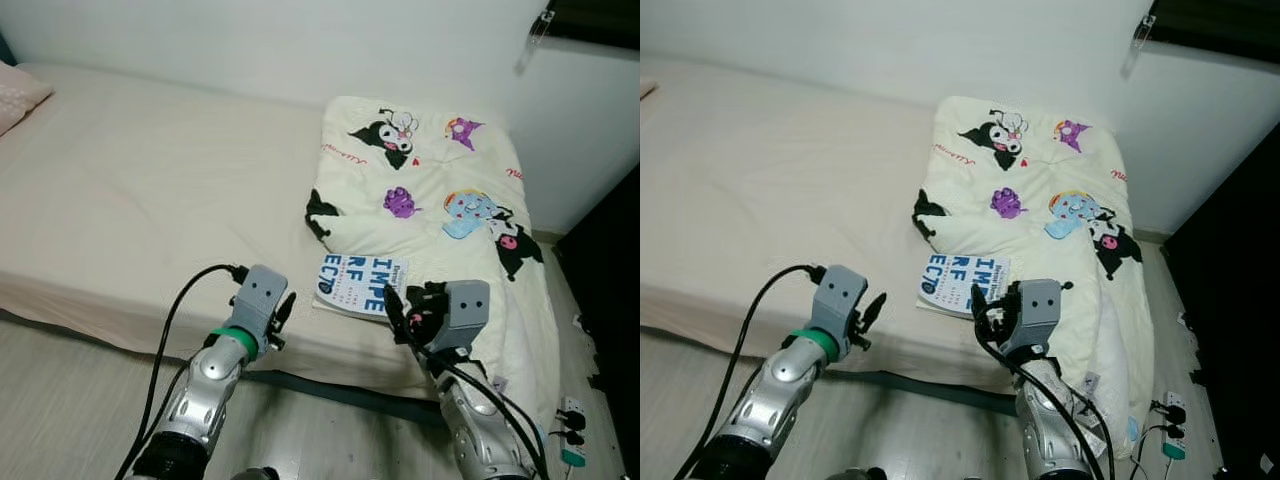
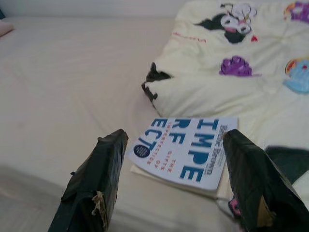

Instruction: Clean up the room

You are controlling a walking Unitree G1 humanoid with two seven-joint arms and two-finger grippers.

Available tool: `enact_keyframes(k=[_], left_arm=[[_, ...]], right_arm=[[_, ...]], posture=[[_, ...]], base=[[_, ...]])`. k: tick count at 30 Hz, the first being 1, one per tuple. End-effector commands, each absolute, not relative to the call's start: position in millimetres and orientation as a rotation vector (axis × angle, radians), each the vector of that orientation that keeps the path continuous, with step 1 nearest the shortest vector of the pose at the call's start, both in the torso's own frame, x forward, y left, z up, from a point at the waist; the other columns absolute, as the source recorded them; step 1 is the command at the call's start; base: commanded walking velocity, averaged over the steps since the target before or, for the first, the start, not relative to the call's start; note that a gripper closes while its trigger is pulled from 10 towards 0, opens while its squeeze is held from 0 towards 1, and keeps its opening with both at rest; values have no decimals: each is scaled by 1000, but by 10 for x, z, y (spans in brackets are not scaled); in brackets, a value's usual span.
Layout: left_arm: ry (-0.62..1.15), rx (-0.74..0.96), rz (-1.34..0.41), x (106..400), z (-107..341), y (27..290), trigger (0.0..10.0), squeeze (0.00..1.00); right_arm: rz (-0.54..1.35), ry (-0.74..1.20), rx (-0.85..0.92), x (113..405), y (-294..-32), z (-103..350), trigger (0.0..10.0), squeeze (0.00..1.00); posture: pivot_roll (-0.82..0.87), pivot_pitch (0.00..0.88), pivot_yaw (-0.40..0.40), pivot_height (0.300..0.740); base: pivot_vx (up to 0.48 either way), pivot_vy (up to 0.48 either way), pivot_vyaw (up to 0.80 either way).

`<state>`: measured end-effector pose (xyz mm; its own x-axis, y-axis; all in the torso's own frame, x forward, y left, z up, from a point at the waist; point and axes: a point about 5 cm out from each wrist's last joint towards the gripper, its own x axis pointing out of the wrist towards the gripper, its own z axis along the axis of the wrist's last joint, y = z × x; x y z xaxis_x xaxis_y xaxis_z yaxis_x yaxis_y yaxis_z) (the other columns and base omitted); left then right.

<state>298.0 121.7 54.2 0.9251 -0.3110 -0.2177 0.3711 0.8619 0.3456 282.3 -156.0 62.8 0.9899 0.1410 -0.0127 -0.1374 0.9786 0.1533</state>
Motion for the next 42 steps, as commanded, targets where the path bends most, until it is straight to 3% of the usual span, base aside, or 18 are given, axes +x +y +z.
enact_keyframes(k=[1,14,42], left_arm=[[195,492,-389,2861,360,1276,10000,0],[168,448,-390,2896,430,1226,10000,0],[158,446,-388,2885,424,1267,10000,0]], right_arm=[[59,50,231,2824,-1642,559,10000,0],[9,54,519,2904,-1666,547,10000,0],[67,86,670,2852,-1571,467,10000,0]], posture=[[-12,32,28,730],[-4,45,31,685],[5,60,47,585]], base=[[0,0,0],[0,0,0],[0,0,0]])
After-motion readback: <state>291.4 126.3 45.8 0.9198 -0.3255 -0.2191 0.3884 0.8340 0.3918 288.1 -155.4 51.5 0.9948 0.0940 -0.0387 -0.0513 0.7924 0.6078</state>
